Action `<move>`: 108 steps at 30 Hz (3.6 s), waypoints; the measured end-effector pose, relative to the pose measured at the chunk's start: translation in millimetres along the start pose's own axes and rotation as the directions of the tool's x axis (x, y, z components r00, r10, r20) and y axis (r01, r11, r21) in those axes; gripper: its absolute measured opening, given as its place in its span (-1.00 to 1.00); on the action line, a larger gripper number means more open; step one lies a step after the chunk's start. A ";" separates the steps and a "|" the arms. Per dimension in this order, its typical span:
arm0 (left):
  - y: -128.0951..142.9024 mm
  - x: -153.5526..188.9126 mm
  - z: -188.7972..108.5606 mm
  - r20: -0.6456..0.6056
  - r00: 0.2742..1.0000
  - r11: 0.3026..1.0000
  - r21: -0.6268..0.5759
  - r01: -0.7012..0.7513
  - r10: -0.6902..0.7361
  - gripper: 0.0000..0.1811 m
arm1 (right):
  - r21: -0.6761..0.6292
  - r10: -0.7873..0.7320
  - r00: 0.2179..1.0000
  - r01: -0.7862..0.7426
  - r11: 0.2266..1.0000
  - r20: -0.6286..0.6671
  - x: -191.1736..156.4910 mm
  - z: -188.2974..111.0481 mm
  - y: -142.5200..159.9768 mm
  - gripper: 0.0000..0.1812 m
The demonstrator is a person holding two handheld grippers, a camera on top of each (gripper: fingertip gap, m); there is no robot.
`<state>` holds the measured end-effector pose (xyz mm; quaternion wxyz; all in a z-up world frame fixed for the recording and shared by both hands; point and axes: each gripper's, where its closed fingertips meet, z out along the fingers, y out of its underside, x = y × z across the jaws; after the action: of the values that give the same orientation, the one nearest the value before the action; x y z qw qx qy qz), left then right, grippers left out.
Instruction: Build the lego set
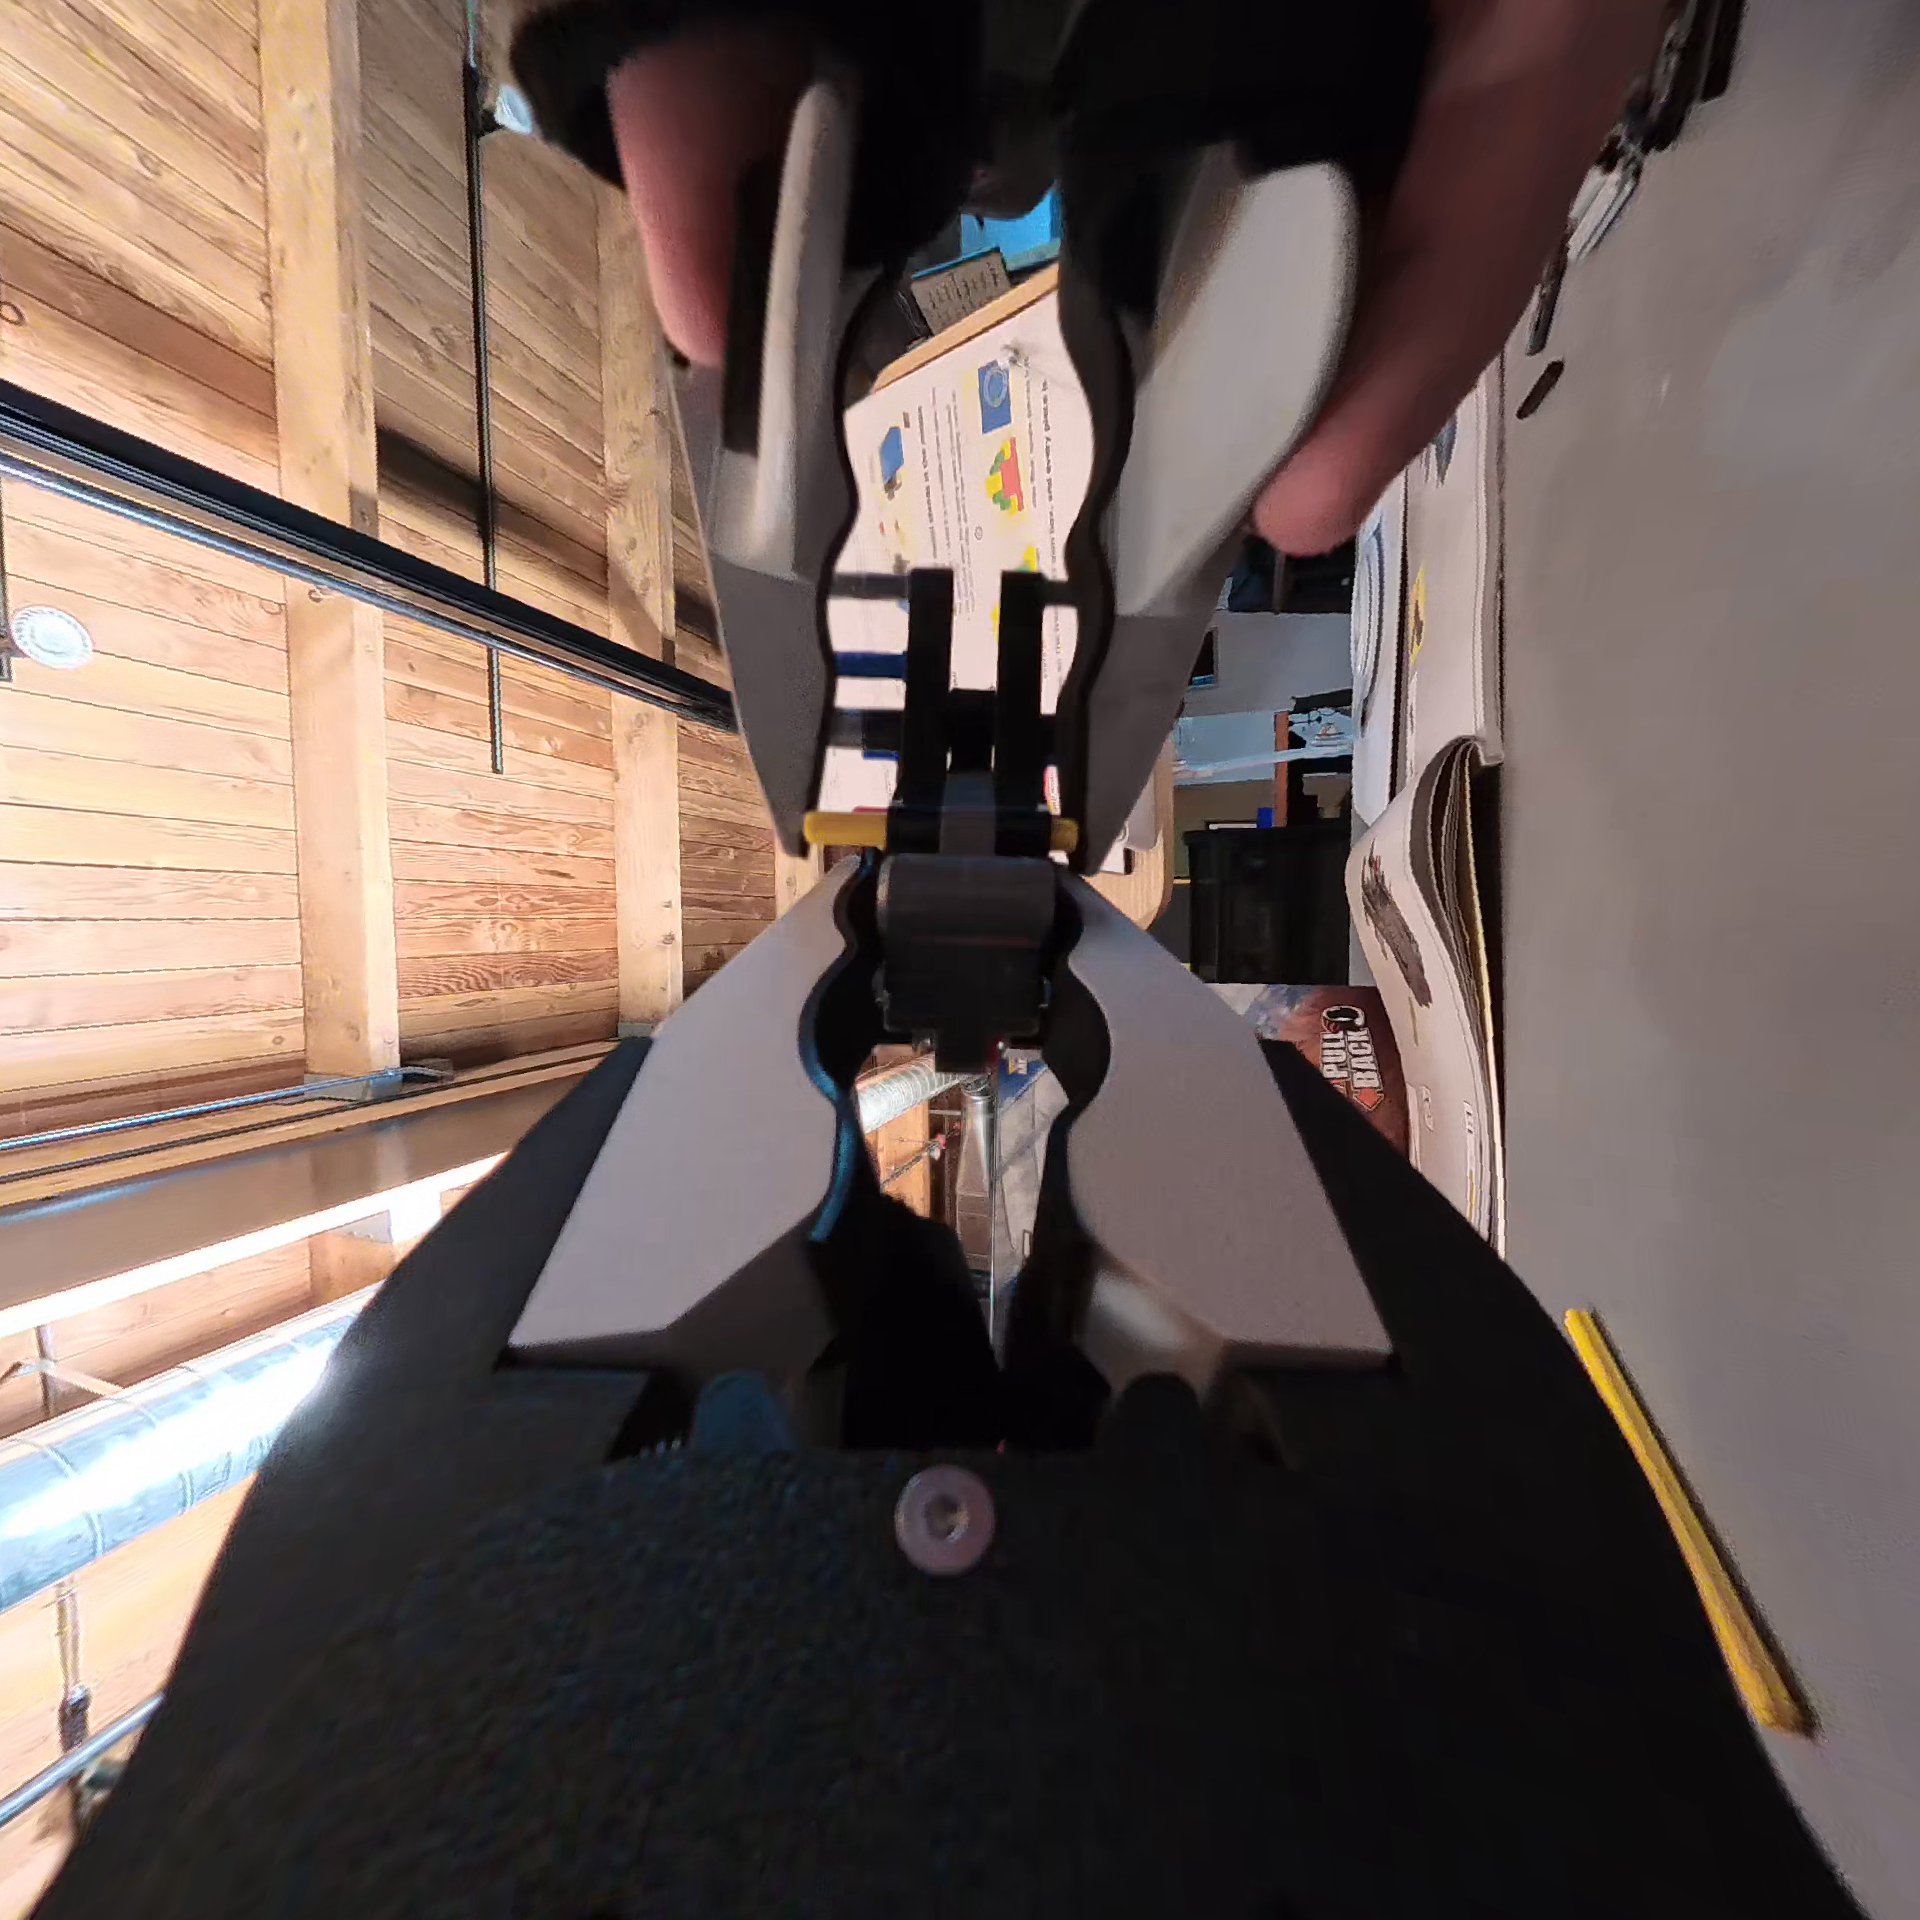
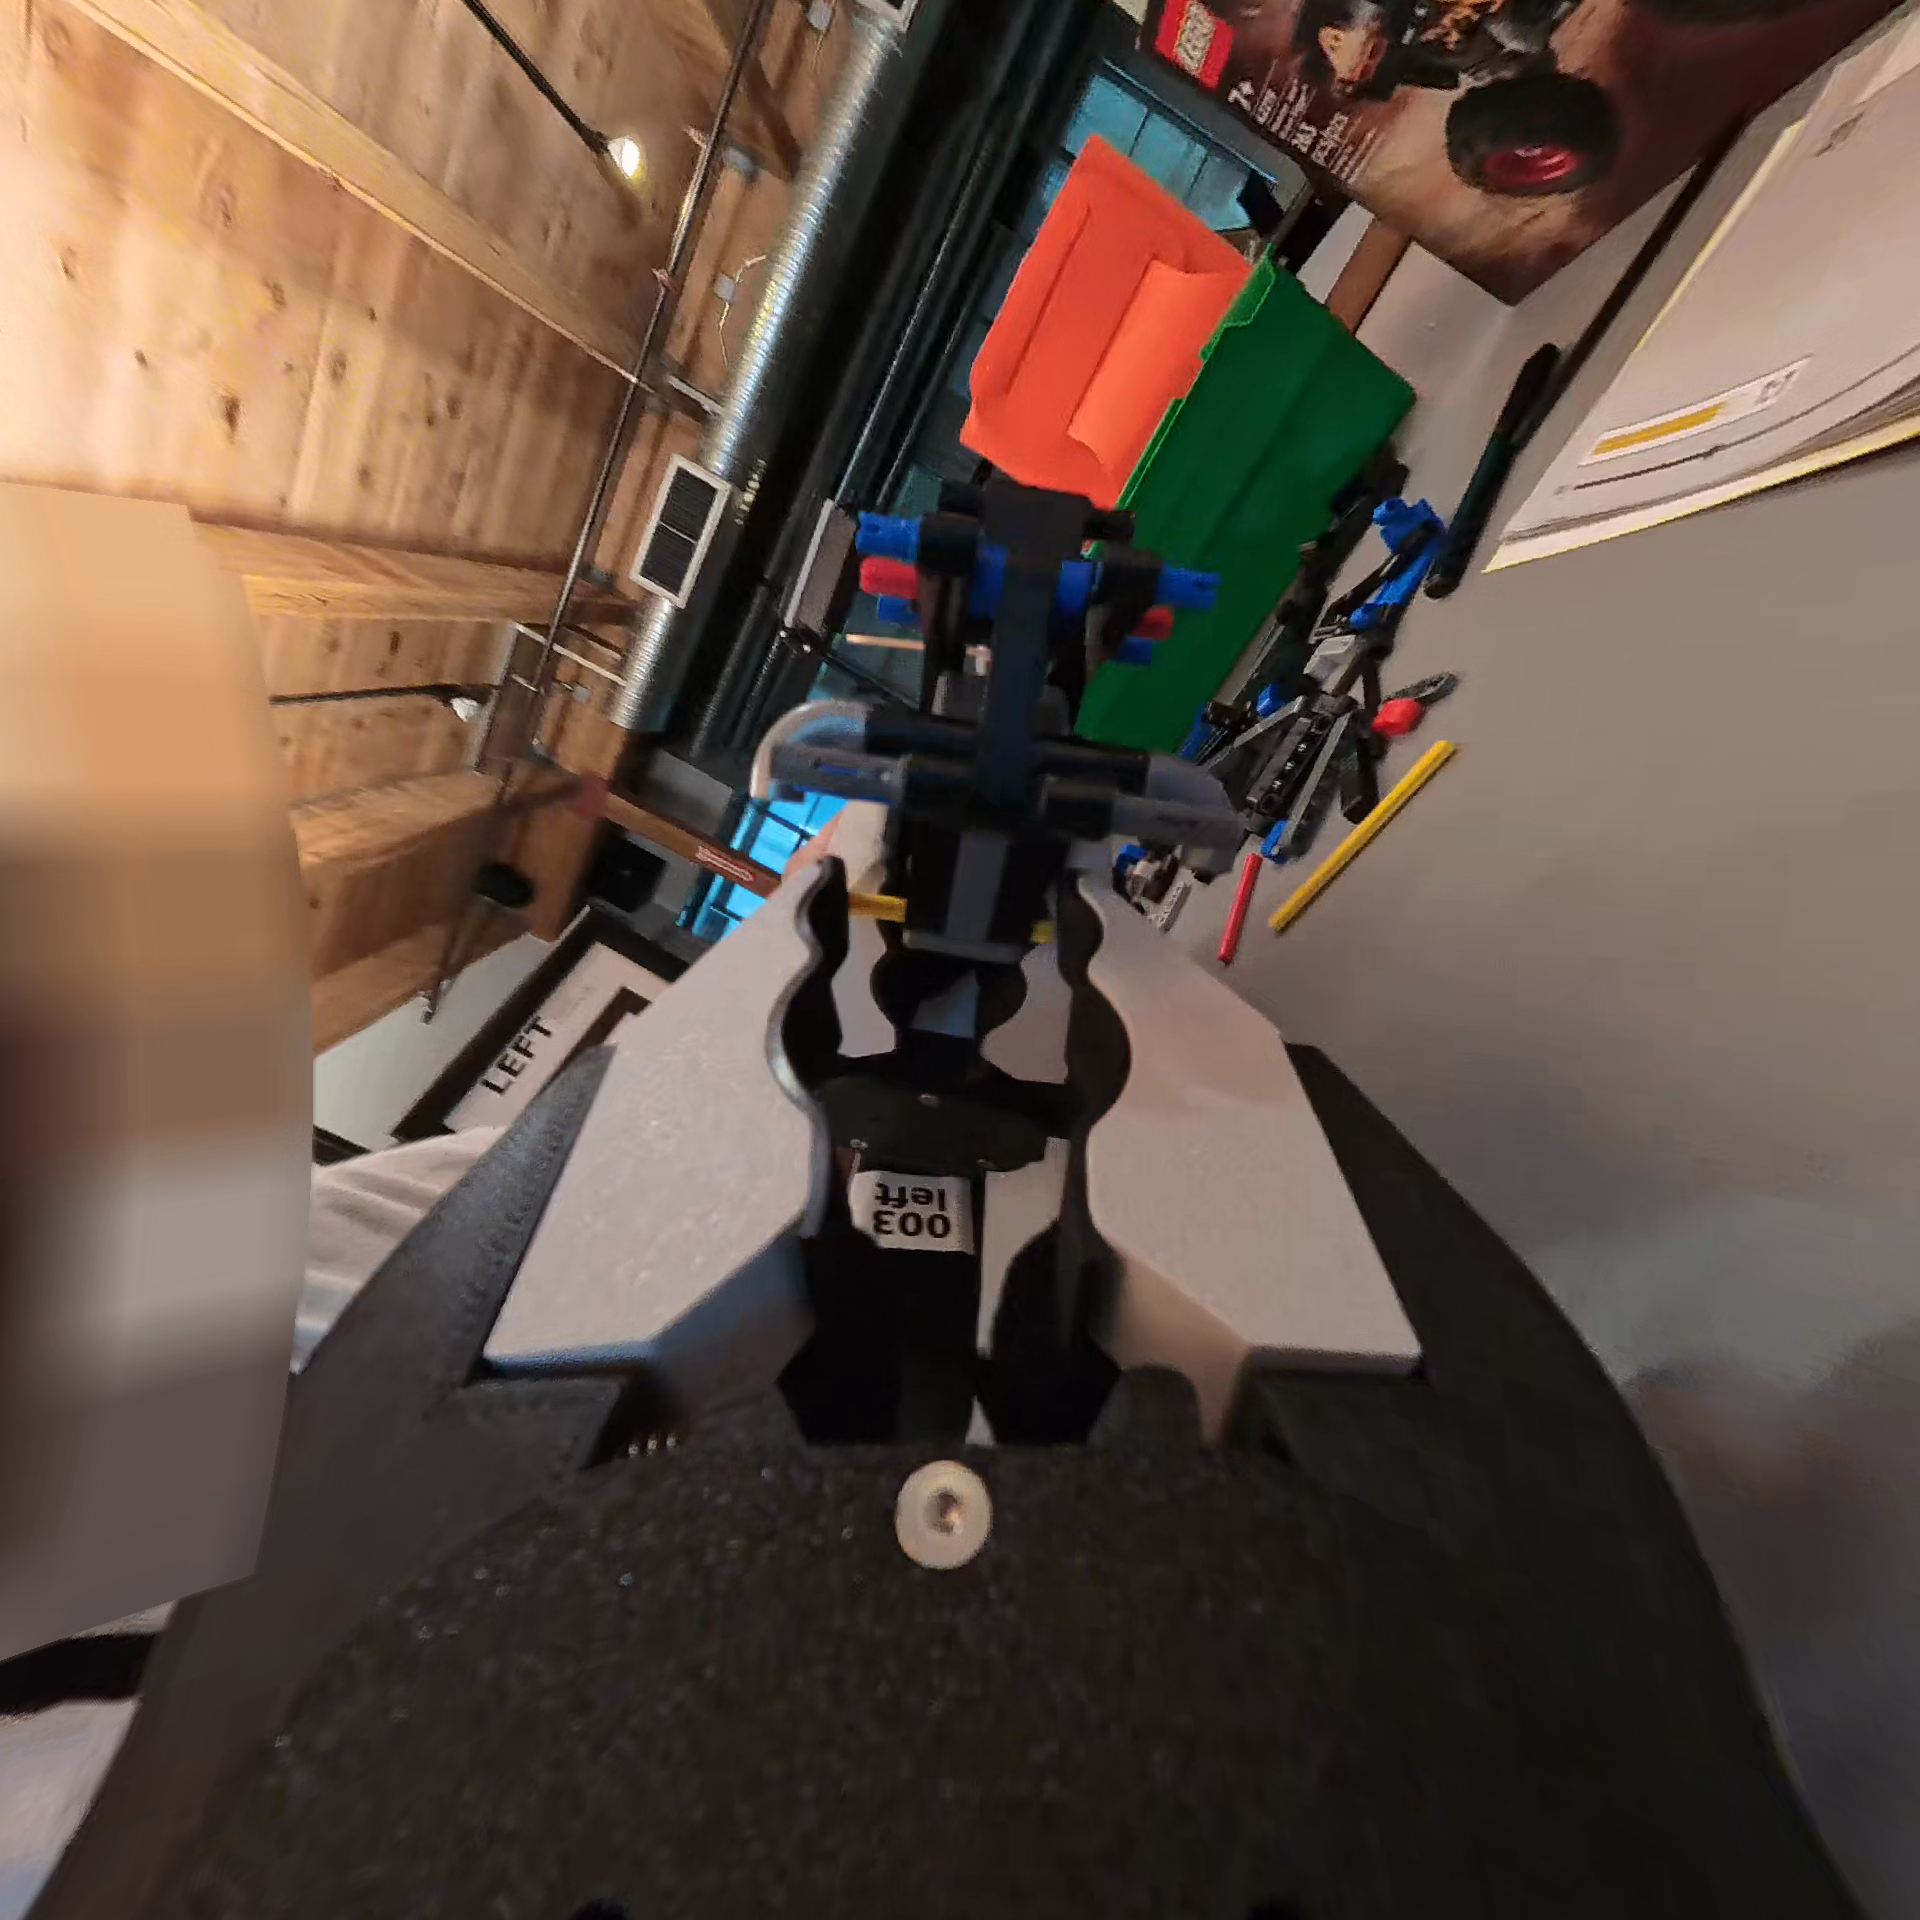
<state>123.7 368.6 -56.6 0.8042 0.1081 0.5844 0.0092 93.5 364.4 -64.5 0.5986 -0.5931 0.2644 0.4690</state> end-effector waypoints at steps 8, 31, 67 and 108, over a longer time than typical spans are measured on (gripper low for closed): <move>-4.3 0.8 2.7 -0.022 0.999 0.999 -0.001 0.038 -0.038 -0.72 | -0.010 -0.015 1.000 0.015 1.000 -0.018 4.5 -5.8 -1.6 -0.73; -15.9 -27.0 1.5 -0.430 -0.840 -0.574 -0.615 0.540 -0.330 -0.60 | -0.058 -0.442 0.896 0.444 0.894 0.048 -23.3 -7.2 -32.2 -0.74; -17.2 -22.4 -4.2 -0.509 -0.772 -0.573 -0.525 0.629 -0.380 -0.64 | -0.177 -0.619 0.780 0.624 0.761 0.089 -14.6 -8.4 -13.2 -0.61; -32.4 -45.6 -32.8 -0.703 0.165 0.236 -0.003 0.972 -0.692 -0.64 | -0.437 -0.968 0.243 0.879 0.190 0.068 -20.1 -56.6 -10.1 -0.29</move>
<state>74.8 335.9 -29.5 0.3892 -0.0707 0.7297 -0.5578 107.4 306.6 -51.2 0.5937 -0.7835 -0.1826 -0.0187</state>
